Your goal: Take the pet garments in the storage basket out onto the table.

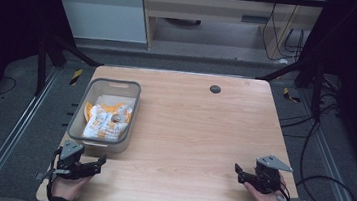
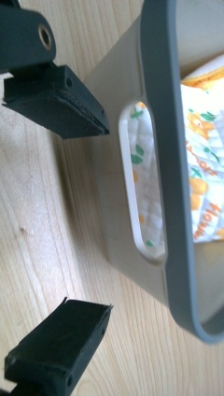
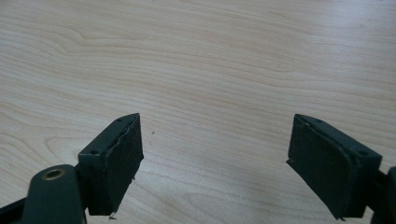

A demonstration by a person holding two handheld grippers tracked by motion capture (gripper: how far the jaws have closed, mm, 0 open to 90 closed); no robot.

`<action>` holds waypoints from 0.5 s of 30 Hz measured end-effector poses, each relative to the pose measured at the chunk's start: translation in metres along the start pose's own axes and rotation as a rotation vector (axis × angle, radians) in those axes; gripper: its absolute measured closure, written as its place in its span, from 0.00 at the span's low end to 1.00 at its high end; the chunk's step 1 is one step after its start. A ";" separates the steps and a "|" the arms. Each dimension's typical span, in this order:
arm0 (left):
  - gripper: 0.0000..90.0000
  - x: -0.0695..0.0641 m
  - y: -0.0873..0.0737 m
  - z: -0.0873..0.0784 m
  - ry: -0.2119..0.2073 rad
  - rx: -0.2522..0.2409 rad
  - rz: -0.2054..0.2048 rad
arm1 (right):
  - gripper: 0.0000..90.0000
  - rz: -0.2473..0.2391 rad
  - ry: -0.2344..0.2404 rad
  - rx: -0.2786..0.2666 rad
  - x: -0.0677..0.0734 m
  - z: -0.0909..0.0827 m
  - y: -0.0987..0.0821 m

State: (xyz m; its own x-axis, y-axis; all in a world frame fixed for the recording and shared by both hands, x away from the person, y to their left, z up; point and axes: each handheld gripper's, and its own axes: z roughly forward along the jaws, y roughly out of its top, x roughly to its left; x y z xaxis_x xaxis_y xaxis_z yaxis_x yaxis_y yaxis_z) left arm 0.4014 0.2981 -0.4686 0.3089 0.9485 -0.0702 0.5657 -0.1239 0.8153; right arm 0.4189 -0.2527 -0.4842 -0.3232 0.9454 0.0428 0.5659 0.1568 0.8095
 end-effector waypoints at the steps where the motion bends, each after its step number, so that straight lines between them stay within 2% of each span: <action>1: 0.14 -0.001 0.000 -0.001 0.000 -0.003 0.000 | 0.20 0.002 0.002 -0.001 0.000 -0.001 -0.001; 12: 0.15 -0.002 0.008 -0.012 -0.004 -0.039 0.005 | 0.19 0.008 0.005 0.016 0.000 -0.001 -0.001; 15: 0.15 -0.003 0.012 -0.016 -0.004 -0.045 0.017 | 0.19 0.011 0.008 0.017 -0.001 0.000 -0.001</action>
State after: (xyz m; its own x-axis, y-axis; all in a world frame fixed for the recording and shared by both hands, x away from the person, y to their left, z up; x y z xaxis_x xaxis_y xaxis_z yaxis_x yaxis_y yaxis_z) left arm 0.3952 0.2987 -0.4498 0.3213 0.9452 -0.0581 0.5251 -0.1268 0.8415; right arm 0.4183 -0.2536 -0.4846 -0.3229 0.9448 0.0559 0.5818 0.1516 0.7991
